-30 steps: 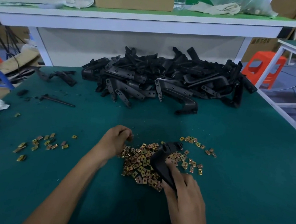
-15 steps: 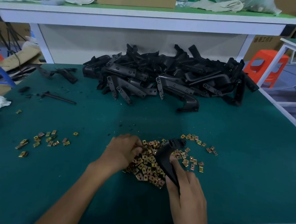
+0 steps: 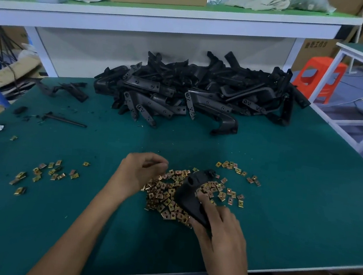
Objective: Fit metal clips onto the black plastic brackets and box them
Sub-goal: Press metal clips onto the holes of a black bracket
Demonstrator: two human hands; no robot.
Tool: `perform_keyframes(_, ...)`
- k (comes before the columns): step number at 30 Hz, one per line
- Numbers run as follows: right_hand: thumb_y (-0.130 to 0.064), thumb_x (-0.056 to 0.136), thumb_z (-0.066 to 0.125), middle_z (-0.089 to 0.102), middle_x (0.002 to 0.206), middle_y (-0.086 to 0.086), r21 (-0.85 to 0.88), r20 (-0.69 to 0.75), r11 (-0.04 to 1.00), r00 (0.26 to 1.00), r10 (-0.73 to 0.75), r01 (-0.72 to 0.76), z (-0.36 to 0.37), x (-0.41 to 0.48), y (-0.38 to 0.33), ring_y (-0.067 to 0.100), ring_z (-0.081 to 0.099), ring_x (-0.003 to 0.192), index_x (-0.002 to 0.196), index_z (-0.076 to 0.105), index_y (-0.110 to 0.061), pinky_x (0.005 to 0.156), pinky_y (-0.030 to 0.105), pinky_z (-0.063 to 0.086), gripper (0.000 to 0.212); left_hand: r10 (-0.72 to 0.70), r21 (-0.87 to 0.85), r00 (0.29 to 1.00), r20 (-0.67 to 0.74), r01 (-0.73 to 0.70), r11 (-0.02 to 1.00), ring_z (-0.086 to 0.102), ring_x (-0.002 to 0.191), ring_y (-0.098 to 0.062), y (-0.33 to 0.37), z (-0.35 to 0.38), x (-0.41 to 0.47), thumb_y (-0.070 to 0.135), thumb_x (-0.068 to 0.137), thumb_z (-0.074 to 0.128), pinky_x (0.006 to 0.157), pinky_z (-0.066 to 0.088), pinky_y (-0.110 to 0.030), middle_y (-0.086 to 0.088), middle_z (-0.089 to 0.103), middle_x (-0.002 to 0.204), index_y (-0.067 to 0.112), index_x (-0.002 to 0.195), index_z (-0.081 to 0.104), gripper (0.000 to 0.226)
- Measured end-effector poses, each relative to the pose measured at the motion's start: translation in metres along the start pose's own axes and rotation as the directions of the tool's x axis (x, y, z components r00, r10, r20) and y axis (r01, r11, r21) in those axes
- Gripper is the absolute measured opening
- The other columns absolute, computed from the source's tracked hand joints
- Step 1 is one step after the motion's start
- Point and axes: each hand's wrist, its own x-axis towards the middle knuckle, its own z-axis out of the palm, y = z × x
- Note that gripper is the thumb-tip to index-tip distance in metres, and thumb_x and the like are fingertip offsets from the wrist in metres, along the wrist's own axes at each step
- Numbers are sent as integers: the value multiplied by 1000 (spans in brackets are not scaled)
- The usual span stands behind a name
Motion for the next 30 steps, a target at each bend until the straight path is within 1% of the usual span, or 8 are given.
perform_keyframes(4,-69,94,37,56,93,-6,-87,64,994,996,-61,67,-2,1,-3,20,54,81,142,53,-36,67,32,46,60,2,-155,994,106,15,988,74,87,-11,9,-7,-17,21,96,68,73,57,-22,0,79,98,22,107,71,11)
perform_keyframes(8,-71,93,41,56,92,-7,-105,101,990,991,-88,99,-5,0,-4,19,52,82,140,57,-34,69,31,43,62,35,-238,998,50,-22,971,69,74,-9,22,-10,-36,29,85,75,68,52,-15,-2,77,83,23,86,77,7)
perform_keyframes(11,-68,91,45,58,92,-6,-105,92,988,990,-102,112,-5,0,-4,19,53,81,139,59,-33,68,32,44,61,-9,-302,1000,30,17,953,65,69,-7,25,-9,-45,32,76,76,65,52,-14,-2,74,77,23,84,81,13)
perform_keyframes(13,-67,90,47,57,91,-6,-114,78,986,991,-110,119,-5,0,-5,19,53,80,138,60,-32,68,32,44,60,-42,-338,998,48,56,940,68,69,-11,25,-8,-50,23,84,73,65,54,-17,-7,76,79,22,86,82,10)
perform_keyframes(16,-66,91,48,55,88,-6,-128,53,982,990,-132,137,-3,0,-4,19,51,77,137,60,-31,66,31,43,59,-19,-287,994,108,49,957,70,75,-17,25,-10,-59,8,97,63,70,55,-22,-13,76,86,18,93,79,19)
perform_keyframes(20,-72,92,43,54,85,-6,-153,35,975,987,-158,162,-1,0,-3,19,50,76,135,63,-32,65,28,36,62,-7,-190,984,179,41,981,68,84,-16,29,-17,-70,10,101,57,79,55,-25,-9,76,94,15,98,73,17)
perform_keyframes(25,-80,86,36,53,80,-7,-164,8,973,986,-166,165,2,-1,-2,19,50,71,126,67,-33,63,26,33,69,-18,-146,983,181,45,988,61,75,-2,36,-15,-83,12,97,64,69,48,-15,1,74,86,26,94,80,22)
perform_keyframes(30,-82,88,32,52,79,-7,-164,-15,967,979,-201,196,3,-2,-1,18,46,70,123,68,-32,63,27,32,71,-50,-161,976,213,86,983,63,77,-10,39,-16,-87,9,95,67,68,51,-21,-4,74,88,26,95,78,21)
